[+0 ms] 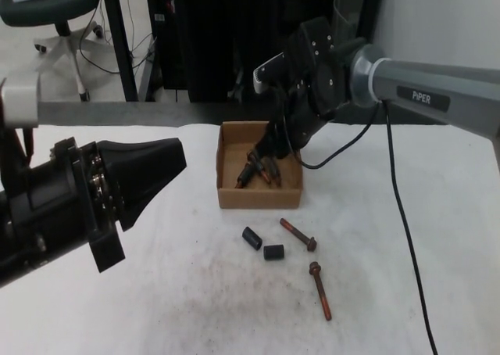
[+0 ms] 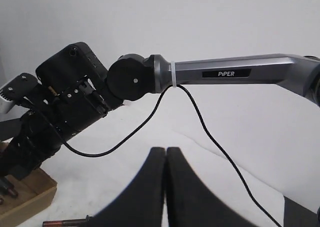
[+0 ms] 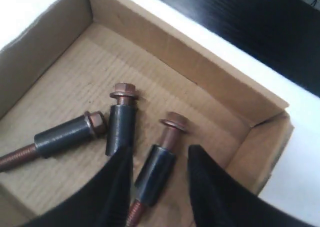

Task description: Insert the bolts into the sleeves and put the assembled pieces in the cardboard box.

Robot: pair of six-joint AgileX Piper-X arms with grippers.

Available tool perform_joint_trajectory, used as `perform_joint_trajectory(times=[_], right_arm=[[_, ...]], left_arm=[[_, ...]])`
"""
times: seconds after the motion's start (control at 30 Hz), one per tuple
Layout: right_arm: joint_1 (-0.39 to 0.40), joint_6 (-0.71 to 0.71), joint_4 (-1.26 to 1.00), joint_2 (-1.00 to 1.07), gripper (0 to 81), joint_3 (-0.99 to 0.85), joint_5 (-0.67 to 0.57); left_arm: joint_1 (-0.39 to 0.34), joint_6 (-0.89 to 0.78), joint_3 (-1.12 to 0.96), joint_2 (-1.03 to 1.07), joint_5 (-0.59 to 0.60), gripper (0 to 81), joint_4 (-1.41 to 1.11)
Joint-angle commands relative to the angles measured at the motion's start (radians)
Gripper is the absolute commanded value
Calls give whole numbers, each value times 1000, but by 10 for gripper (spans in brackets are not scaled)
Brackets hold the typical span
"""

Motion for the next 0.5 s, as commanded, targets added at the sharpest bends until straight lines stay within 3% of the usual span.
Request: perform_joint_trajectory(times=[0.0, 0.13, 0.3, 0.47], right_arm=[[1, -6, 44, -51, 355, -9, -6], [1, -6, 52, -109, 352, -9, -37], [1, -38, 168, -205, 352, -9, -220], [4, -327, 372, -255, 352, -9, -259]], left_arm=[[1, -4, -3, -10, 10, 3, -6], [1, -2, -3, -10, 10, 3, -6], [1, -2, -3, -10, 10, 3, -6], [1, 2, -3, -10, 10, 3, -6]])
